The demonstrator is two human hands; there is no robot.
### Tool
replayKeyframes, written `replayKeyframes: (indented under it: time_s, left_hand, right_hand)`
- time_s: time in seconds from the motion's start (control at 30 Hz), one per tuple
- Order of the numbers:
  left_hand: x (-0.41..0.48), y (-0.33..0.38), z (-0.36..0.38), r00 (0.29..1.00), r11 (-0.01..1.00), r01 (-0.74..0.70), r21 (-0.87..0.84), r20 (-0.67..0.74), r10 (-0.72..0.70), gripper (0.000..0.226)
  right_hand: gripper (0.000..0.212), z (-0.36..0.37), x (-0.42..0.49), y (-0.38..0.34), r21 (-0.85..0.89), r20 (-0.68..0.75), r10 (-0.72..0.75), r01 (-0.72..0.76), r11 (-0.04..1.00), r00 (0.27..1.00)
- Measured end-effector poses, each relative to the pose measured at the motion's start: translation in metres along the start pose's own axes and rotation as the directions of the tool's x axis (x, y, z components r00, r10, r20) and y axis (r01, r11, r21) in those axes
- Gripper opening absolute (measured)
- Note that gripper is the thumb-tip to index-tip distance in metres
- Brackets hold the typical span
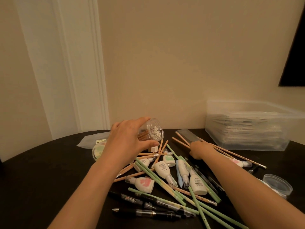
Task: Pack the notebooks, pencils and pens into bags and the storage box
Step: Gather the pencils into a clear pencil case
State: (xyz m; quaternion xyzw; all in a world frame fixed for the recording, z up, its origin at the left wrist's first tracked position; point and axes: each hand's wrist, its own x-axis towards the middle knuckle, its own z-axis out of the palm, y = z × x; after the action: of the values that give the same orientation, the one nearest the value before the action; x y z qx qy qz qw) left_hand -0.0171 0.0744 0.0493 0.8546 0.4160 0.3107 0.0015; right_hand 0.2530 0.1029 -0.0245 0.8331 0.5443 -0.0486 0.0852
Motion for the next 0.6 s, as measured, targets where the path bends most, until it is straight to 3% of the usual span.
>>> replayKeyframes:
  time_s: [0.1,0.2,0.3,0.43,0.6]
  left_hand:
    - [-0.001,0.0,0.003,1.0,1.0,-0.016,-0.002,0.026,0.016,0.077]
    - [-0.001,-0.003,0.007,1.0,1.0,-0.011,-0.024,0.026,0.012,0.074]
    - [-0.002,-0.005,0.009,1.0,0.997,0.019,-0.077,0.006,-0.019,0.071]
    - [-0.004,-0.005,0.011,0.998,0.995,0.066,-0.069,-0.009,-0.067,0.072]
    - [-0.004,-0.005,0.012,0.996,0.993,0.09,0.079,0.015,-0.091,0.076]
  right_hand:
    - [0.027,-0.005,-0.009,-0.002,0.0,-0.079,-0.029,0.029,1.0,0.996]
    - [0.016,-0.023,-0.028,-0.003,0.24,-0.291,-0.035,0.108,0.965,0.956]
    - [0.029,-0.045,-0.065,0.001,0.447,-0.379,-0.131,0.305,0.841,0.916]
    - [0.052,-0.063,-0.113,0.014,0.426,-0.433,-0.193,0.388,0.817,0.88]
    - [0.041,-0.069,-0.128,0.017,0.214,-0.442,-0.22,0.341,0.915,0.87]
